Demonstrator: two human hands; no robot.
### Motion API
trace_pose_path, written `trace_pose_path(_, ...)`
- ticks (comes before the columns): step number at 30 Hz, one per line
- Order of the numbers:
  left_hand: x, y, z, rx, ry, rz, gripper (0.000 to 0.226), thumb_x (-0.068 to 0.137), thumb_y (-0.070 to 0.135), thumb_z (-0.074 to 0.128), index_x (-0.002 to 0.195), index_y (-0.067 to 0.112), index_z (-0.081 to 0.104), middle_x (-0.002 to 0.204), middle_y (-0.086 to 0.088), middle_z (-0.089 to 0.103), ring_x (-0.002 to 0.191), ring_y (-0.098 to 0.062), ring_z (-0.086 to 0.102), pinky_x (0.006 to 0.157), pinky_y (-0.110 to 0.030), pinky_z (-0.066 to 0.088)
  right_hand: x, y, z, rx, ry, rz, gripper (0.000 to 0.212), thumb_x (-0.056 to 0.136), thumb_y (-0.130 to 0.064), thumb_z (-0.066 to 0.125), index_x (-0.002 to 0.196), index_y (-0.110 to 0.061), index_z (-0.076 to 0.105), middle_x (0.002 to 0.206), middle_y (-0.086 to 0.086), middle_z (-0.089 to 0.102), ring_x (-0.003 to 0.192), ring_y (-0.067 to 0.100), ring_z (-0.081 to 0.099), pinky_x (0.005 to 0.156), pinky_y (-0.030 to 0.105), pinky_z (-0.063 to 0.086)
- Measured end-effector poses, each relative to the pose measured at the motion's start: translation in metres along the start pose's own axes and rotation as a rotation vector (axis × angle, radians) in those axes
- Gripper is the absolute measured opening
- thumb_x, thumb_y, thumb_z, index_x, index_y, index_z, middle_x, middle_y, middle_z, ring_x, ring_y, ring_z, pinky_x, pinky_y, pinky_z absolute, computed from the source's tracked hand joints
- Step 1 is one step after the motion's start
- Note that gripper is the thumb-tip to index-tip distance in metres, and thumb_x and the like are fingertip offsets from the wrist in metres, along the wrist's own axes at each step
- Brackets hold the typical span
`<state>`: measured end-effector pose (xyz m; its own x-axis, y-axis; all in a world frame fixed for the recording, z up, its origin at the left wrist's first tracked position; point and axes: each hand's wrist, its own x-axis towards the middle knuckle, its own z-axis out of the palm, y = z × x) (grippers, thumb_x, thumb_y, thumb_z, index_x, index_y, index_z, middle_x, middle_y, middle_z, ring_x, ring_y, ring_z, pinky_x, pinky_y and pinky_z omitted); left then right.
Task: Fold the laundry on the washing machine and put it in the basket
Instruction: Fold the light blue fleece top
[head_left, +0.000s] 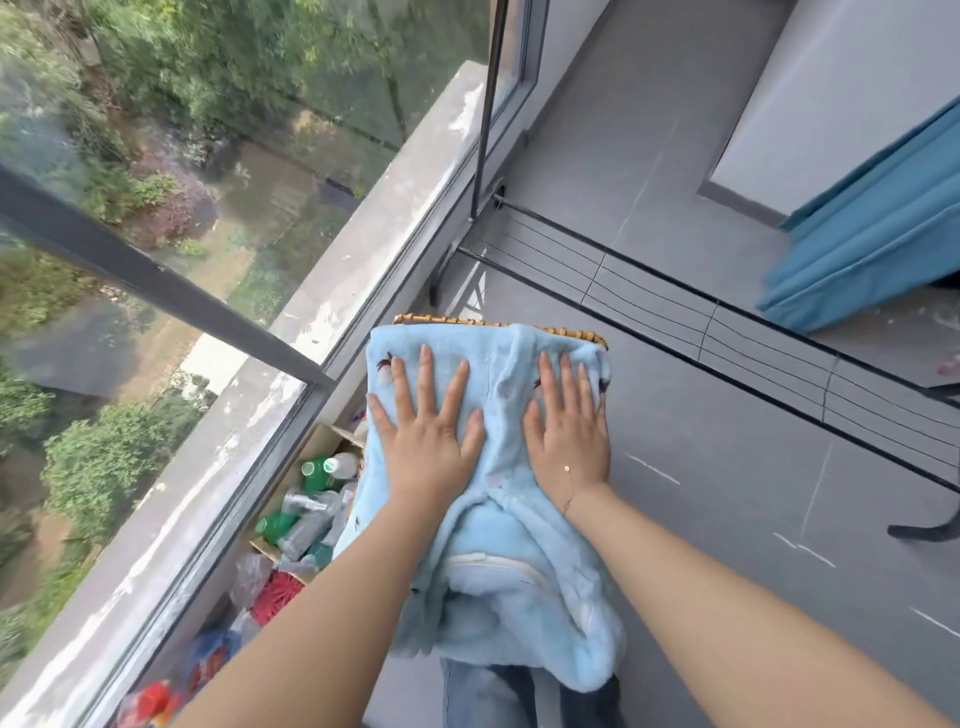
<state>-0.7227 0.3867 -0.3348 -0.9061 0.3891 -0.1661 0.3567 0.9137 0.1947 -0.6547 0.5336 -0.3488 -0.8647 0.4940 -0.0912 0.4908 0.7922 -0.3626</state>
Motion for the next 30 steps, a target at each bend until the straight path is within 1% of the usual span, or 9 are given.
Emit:
trace_pose_path(8, 0.011, -0.010, 0.026, -0.072, 0.050, 0.035, 0.059, 0.090, 0.052, 0.029, 0.148, 0.041, 0.019, 0.161, -0.002, 0.008, 0.146, -0.035, 0.006, 0.107, -0.071, 0.015, 0.015, 0.008, 0.022, 0.185, -0.025, 0.001, 0.061, 0.094, -0.041, 0.021, 0.151, -0.018, 0.021, 0.155, 0.014, 0.026, 0.143, 0.032, 0.023, 0.118, 0.038, 0.018)
trace_pose_path(14, 0.004, -0.004, 0.006, -0.101, -0.049, -0.012, 0.062, 0.087, 0.061, 0.018, 0.148, 0.048, 0.010, 0.161, 0.009, -0.007, 0.148, -0.026, -0.010, 0.113, -0.062, 0.003, 0.009, 0.014, 0.003, 0.511, -0.109, 0.075, 0.067, 0.094, -0.050, 0.034, 0.152, -0.023, 0.013, 0.159, -0.003, 0.011, 0.147, 0.012, 0.003, 0.118, 0.023, 0.000)
trace_pose_path(17, -0.007, -0.003, -0.017, -0.194, -0.124, -0.020, 0.064, 0.087, 0.062, 0.021, 0.148, 0.048, 0.011, 0.160, 0.014, -0.011, 0.147, -0.019, -0.014, 0.116, -0.051, -0.002, -0.018, 0.020, -0.021, 0.629, -0.207, 0.137, 0.060, 0.099, -0.031, 0.045, 0.151, -0.022, 0.015, 0.158, -0.008, 0.010, 0.145, 0.005, 0.005, 0.118, 0.023, 0.004)
trace_pose_path(19, -0.023, -0.006, -0.040, -0.413, -0.156, -0.037, 0.059, 0.094, 0.044, 0.045, 0.149, 0.036, 0.025, 0.161, 0.008, 0.004, 0.148, -0.018, 0.000, 0.117, -0.043, 0.007, -0.051, 0.029, -0.037, 0.778, -0.239, 0.289, 0.056, 0.097, -0.027, 0.049, 0.148, -0.026, 0.027, 0.154, -0.006, 0.027, 0.140, 0.010, 0.027, 0.116, 0.027, 0.020)
trace_pose_path(22, -0.083, -0.015, -0.071, -0.763, -0.051, -0.251, 0.042, 0.092, 0.014, 0.056, 0.133, 0.020, 0.051, 0.145, 0.002, 0.042, 0.135, -0.018, 0.036, 0.107, -0.031, 0.031, -0.117, 0.045, -0.054, 0.850, -0.186, 0.496, 0.040, 0.093, -0.025, 0.056, 0.132, -0.021, 0.049, 0.135, 0.001, 0.052, 0.117, 0.014, 0.051, 0.102, 0.032, 0.040)
trace_pose_path(24, -0.138, -0.020, -0.083, -0.738, 0.106, -0.447, 0.037, 0.089, 0.011, 0.058, 0.125, 0.014, 0.057, 0.132, -0.002, 0.053, 0.124, -0.021, 0.047, 0.100, -0.033, 0.036, -0.162, 0.050, -0.065, 0.847, -0.140, 0.593, 0.029, 0.093, -0.019, 0.058, 0.121, -0.018, 0.053, 0.128, 0.006, 0.056, 0.099, 0.012, 0.055, 0.089, 0.026, 0.039)
trace_pose_path(27, -0.199, -0.022, -0.076, -0.722, 0.140, -0.847, 0.056, 0.078, 0.037, 0.065, 0.125, 0.011, 0.052, 0.130, -0.012, 0.050, 0.121, -0.028, 0.046, 0.100, -0.041, 0.038, -0.209, 0.042, -0.073, 0.944, -0.156, 0.744, 0.030, 0.089, -0.025, 0.065, 0.114, -0.016, 0.051, 0.115, 0.009, 0.056, 0.085, 0.011, 0.054, 0.077, 0.034, 0.046)
trace_pose_path(29, -0.218, -0.018, -0.068, -1.026, 0.090, -1.064, 0.071, 0.072, 0.054, 0.068, 0.125, 0.013, 0.045, 0.128, -0.011, 0.046, 0.116, -0.027, 0.046, 0.097, -0.042, 0.041, -0.223, 0.031, -0.077, 1.028, -0.223, 0.770, 0.034, 0.086, -0.032, 0.067, 0.108, -0.014, 0.048, 0.105, 0.005, 0.055, 0.083, 0.016, 0.057, 0.060, 0.037, 0.053)
trace_pose_path(30, -0.221, -0.012, -0.065, -1.233, 0.026, -1.154, 0.066, 0.077, 0.056, 0.068, 0.124, 0.016, 0.043, 0.125, -0.008, 0.046, 0.112, -0.025, 0.048, 0.093, -0.039, 0.042, -0.224, 0.026, -0.077, 1.068, -0.251, 0.770, 0.036, 0.085, -0.035, 0.068, 0.106, -0.013, 0.047, 0.100, 0.003, 0.056, 0.083, 0.018, 0.059, 0.053, 0.035, 0.053)
